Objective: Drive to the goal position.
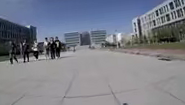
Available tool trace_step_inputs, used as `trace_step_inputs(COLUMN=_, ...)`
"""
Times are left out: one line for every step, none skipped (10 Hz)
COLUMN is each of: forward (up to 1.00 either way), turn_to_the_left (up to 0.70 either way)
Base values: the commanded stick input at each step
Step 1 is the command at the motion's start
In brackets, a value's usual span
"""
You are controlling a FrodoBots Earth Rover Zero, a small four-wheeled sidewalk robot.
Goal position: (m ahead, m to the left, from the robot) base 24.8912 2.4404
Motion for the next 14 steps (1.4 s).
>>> trace_step_inputs(forward=1.0, turn_to_the_left=0.0)
trace_step_inputs(forward=1.0, turn_to_the_left=0.0)
trace_step_inputs(forward=1.0, turn_to_the_left=0.0)
trace_step_inputs(forward=1.0, turn_to_the_left=0.0)
trace_step_inputs(forward=1.0, turn_to_the_left=0.0)
trace_step_inputs(forward=1.0, turn_to_the_left=0.0)
trace_step_inputs(forward=1.0, turn_to_the_left=0.0)
trace_step_inputs(forward=1.0, turn_to_the_left=0.0)
trace_step_inputs(forward=1.0, turn_to_the_left=0.0)
trace_step_inputs(forward=1.0, turn_to_the_left=0.0)
trace_step_inputs(forward=1.0, turn_to_the_left=0.0)
trace_step_inputs(forward=1.0, turn_to_the_left=0.0)
trace_step_inputs(forward=1.0, turn_to_the_left=-0.02)
trace_step_inputs(forward=1.0, turn_to_the_left=-0.21)
